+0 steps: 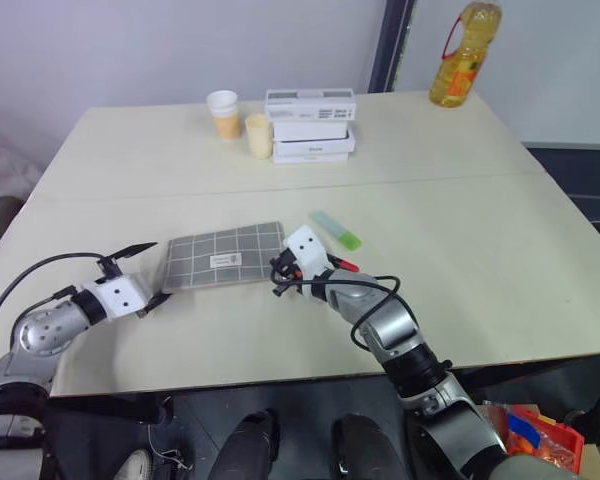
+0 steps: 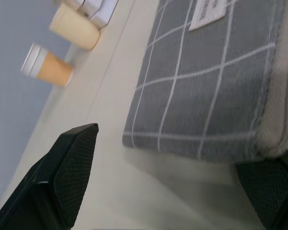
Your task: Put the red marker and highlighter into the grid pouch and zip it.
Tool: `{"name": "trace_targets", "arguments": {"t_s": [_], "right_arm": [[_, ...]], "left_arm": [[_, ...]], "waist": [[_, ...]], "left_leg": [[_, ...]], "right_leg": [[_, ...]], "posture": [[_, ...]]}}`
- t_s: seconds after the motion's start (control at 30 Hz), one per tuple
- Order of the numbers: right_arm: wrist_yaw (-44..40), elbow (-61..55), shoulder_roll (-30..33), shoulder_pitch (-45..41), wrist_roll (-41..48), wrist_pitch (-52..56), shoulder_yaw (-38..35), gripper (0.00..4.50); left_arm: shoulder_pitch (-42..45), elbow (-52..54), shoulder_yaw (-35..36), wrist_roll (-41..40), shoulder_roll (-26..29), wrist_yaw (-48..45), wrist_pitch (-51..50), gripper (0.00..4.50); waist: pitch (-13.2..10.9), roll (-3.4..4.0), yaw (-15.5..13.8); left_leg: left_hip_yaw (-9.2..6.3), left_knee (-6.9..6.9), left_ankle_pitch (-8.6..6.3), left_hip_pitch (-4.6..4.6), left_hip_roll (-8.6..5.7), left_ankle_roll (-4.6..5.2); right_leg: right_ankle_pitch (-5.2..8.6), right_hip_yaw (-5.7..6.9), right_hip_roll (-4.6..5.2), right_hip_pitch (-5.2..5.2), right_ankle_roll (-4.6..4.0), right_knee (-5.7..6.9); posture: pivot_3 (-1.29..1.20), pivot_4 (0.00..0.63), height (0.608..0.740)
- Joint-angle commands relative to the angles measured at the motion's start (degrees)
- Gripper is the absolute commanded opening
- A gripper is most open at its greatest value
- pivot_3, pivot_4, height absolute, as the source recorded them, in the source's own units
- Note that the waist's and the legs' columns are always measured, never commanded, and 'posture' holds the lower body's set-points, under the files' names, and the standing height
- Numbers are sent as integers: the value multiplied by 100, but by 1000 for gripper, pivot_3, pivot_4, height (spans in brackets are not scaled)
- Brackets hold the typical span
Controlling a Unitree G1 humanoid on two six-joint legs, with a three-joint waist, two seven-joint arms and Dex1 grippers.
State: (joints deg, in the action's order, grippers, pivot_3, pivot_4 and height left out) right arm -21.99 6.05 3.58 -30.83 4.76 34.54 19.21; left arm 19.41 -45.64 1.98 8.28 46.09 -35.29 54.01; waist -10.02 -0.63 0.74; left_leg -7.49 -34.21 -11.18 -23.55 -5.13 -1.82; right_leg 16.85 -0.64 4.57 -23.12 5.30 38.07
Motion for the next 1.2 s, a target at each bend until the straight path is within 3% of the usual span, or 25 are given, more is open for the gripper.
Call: {"name": "trace_targets", "arguments": {"t_s": [0.03,0.07,0.17,0.4,0.43,0.6,0.67,0.77,1.0,1.2], "right_arm": [[18,-47,7,20,-76,27,-50,18],[15,-49,6,20,-81,30,-46,18],[8,-54,22,10,-113,31,-14,0],[2,-77,38,1,-123,23,-21,0],[-2,-85,38,-1,-121,20,-29,0],[-197,-482,137,-102,9,-316,-235,0],[-530,-854,264,-106,277,-359,-376,0],[-822,-1254,455,-115,532,-241,-567,878],[-1138,-1653,815,-172,900,31,-925,4478],[-1031,-1441,954,-301,654,20,-787,4478]], "left_arm": [[268,-416,-247,63,-62,-95,432,4500],[369,-519,-311,92,-89,-87,540,4500],[551,-749,-418,48,-147,-137,791,3762],[647,-1023,-477,-93,-152,-105,951,162],[645,-1038,-467,-119,-154,-93,946,25],[268,-585,-234,-714,-184,-225,448,25],[-61,-100,99,-1302,-258,-193,-177,25],[-638,791,455,-1794,-342,-40,-969,0],[-1748,3260,832,-1977,-920,846,-2650,0],[-1864,4267,645,-1743,-1530,1224,-3473,0]], "waist": [[0,0,0],[0,0,1],[0,0,10],[2,-3,32],[3,-2,34],[2,-1,54],[2,-1,89],[2,-2,168],[1,-1,165],[1,-2,132]], "left_leg": [[0,0,0,1,0,0],[0,0,0,1,0,0],[0,0,0,1,0,0],[1,1,1,2,2,-1],[1,0,1,3,1,-1],[2,1,1,5,3,0],[3,1,1,4,3,0],[2,4,1,-2,6,0],[2,7,1,-2,7,0],[2,3,1,-2,5,0]], "right_leg": [[0,0,0,0,0,0],[0,0,-1,0,0,1],[0,0,-1,1,1,1],[0,-1,-4,0,1,5],[0,-2,-4,0,1,5],[0,-5,-5,0,1,6],[0,-11,-6,-1,1,6],[1,-13,-7,1,1,6],[1,-17,-8,9,0,7],[1,-15,-7,16,0,5]], "posture": [[0,150,740],[0,150,740],[0,150,740],[0,150,740],[0,150,740],[0,150,740],[0,150,740],[0,150,740],[0,150,740],[0,150,740]]}}
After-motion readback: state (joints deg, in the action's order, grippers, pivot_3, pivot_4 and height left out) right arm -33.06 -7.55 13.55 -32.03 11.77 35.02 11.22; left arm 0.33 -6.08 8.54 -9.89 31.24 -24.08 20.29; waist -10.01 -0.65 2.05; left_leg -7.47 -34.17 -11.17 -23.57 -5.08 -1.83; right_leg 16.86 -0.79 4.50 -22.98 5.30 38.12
